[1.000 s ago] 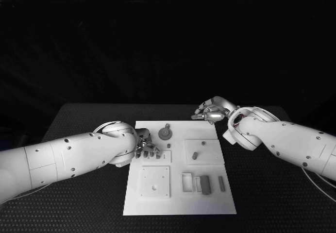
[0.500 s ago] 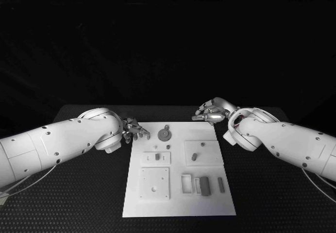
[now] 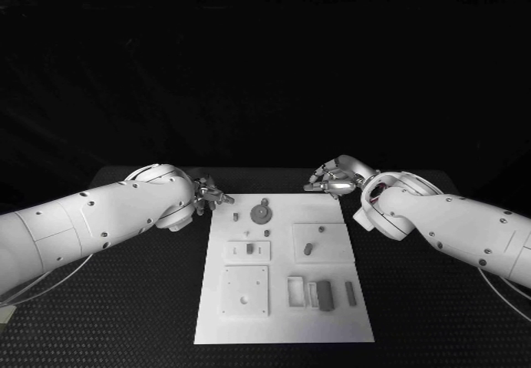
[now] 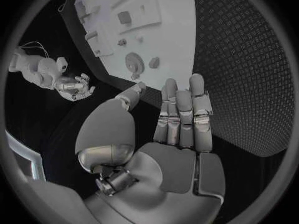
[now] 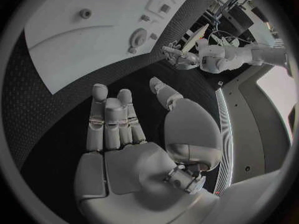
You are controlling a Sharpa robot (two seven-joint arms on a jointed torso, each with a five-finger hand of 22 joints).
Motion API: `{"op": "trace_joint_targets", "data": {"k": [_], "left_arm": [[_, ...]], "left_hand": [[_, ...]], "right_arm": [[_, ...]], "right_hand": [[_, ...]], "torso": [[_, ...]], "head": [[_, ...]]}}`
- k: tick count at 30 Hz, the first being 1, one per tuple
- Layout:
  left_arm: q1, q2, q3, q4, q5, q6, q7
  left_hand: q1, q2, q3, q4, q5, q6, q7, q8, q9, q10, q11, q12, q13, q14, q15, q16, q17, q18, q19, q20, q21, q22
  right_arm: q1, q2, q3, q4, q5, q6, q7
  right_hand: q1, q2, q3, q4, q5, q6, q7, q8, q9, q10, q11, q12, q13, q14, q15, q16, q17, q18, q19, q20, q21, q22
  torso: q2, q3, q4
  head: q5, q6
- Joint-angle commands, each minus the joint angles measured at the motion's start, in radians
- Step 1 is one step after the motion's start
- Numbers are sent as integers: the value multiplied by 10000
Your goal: Assemble the parts on the task board
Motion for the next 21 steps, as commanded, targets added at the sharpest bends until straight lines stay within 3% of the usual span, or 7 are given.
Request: {"op": "trace_joint_targets", "data": {"k": [1, 6, 14, 16, 21], "left_arm": [[1, 227, -94, -177, -577, 337, 246], [-21, 583, -250, -543, -697, 603, 248], [-196, 844, -258, -814, -964, 766, 316], [-203, 867, -257, -810, -970, 804, 312], [-204, 922, -257, -847, -993, 843, 298]], "left_hand": [[-250, -211, -115, 377, -60, -342, 262, -38, -118, -64, 45, -101, -82, 0, 78, -5, 32, 144, 10, 101, -69, -17], [-393, -262, -482, 805, -59, -496, 296, -41, -299, -46, 69, -164, -156, -23, 100, 4, 72, 238, 15, 146, -140, -10], [261, -199, -1121, 1804, -58, -490, 274, 129, -715, 86, 44, -154, -219, 55, 79, 61, 169, 330, 151, 165, -182, 110], [738, -122, -1561, 2322, -66, -474, 245, 234, -900, 117, 18, -155, -246, 77, 73, 70, 208, 335, 196, 144, -201, 182], [798, 8, -1762, 2298, -59, -404, 233, 323, -979, 169, 5, -131, -249, 109, 41, 78, 226, 333, 243, 136, -209, 209]], "right_arm": [[-6, 17, 4, -21, -9, 89, 56], [-9, 45, 4, -30, -9, 98, 58], [-26, 35, 4, -23, -32, 116, 62], [-26, 42, 4, -27, 13, 119, 63], [-26, 61, 4, -30, 17, 128, 64]], "right_hand": [[-36, 94, -30, 37, 40, 0, 49, -36, 4, -83, -15, 31, -11, -73, 1, -57, -12, 152, -72, 2, -46, 186], [-35, 99, -28, 38, 40, -3, 50, -38, 4, -84, -14, 32, -12, -72, 2, -57, -13, 152, -71, 2, -45, 186], [-35, 104, -27, 39, 41, -5, 51, -39, 3, -84, -13, 34, -13, -72, 3, -56, -13, 152, -70, 1, -46, 186], [-35, 103, -27, 39, 40, -6, 51, -40, 3, -84, -13, 35, -14, -72, 3, -56, -13, 152, -70, 1, -46, 186], [-36, 106, -27, 39, 40, -7, 51, -40, 3, -84, -13, 36, -15, -72, 4, -56, -14, 152, -70, 1, -46, 186]], "torso": [[19, -6, -31], [18, 1, -31], [50, -3, -75], [52, -3, -68], [35, 10, -54]], "head": [[2, 7], [-15, -3], [-53, -5], [-57, -7], [-72, -36]]}}
